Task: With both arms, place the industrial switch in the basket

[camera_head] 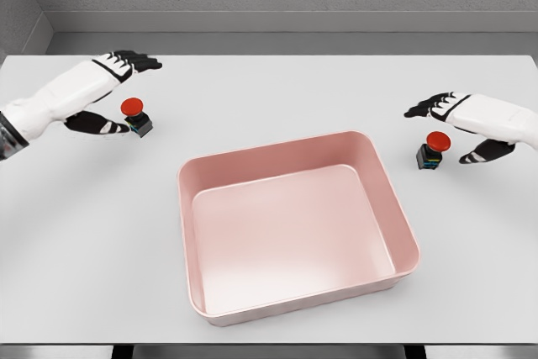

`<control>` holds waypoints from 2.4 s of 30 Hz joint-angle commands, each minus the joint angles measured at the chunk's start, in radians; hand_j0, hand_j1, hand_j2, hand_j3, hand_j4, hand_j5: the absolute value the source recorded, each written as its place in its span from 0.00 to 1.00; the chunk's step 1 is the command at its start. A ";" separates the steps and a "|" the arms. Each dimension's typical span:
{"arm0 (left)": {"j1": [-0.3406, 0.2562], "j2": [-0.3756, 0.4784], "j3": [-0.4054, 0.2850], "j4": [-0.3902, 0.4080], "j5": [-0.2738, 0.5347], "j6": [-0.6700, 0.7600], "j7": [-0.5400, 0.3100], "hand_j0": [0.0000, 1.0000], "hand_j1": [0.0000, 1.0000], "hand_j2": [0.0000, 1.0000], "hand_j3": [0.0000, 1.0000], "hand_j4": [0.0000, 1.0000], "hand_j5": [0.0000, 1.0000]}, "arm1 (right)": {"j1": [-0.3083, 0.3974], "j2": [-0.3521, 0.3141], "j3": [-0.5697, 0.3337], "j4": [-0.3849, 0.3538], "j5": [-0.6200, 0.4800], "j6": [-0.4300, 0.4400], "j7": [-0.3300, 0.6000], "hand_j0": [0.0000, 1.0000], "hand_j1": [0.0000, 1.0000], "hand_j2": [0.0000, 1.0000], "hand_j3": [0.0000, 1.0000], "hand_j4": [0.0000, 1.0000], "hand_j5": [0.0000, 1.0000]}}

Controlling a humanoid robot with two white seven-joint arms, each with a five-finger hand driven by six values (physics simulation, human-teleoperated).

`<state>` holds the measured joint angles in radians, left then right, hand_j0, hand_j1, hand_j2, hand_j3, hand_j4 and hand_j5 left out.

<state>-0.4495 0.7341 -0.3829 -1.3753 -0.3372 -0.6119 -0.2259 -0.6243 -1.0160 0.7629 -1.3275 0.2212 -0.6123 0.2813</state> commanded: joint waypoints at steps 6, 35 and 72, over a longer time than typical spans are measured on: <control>-0.002 -0.018 -0.030 0.036 0.006 0.001 0.000 1.00 1.00 1.00 1.00 1.00 1.00 | 0.002 0.057 -0.002 0.083 -0.005 0.001 -0.001 1.00 1.00 1.00 1.00 1.00 1.00; -0.064 -0.055 -0.062 0.205 0.007 0.001 0.002 1.00 1.00 1.00 1.00 1.00 1.00 | 0.020 0.065 0.003 0.077 0.023 0.001 0.004 0.70 0.70 0.70 0.70 0.70 0.70; -0.163 -0.097 -0.157 0.366 0.009 0.001 -0.004 0.74 0.74 0.74 0.74 0.74 0.74 | 0.006 0.019 -0.017 0.044 0.050 0.001 0.006 0.46 0.46 0.46 0.46 0.46 0.46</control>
<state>-0.6136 0.6325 -0.5436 -1.0102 -0.3355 -0.6120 -0.2295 -0.6182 -0.9822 0.7478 -1.2664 0.2790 -0.6125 0.2872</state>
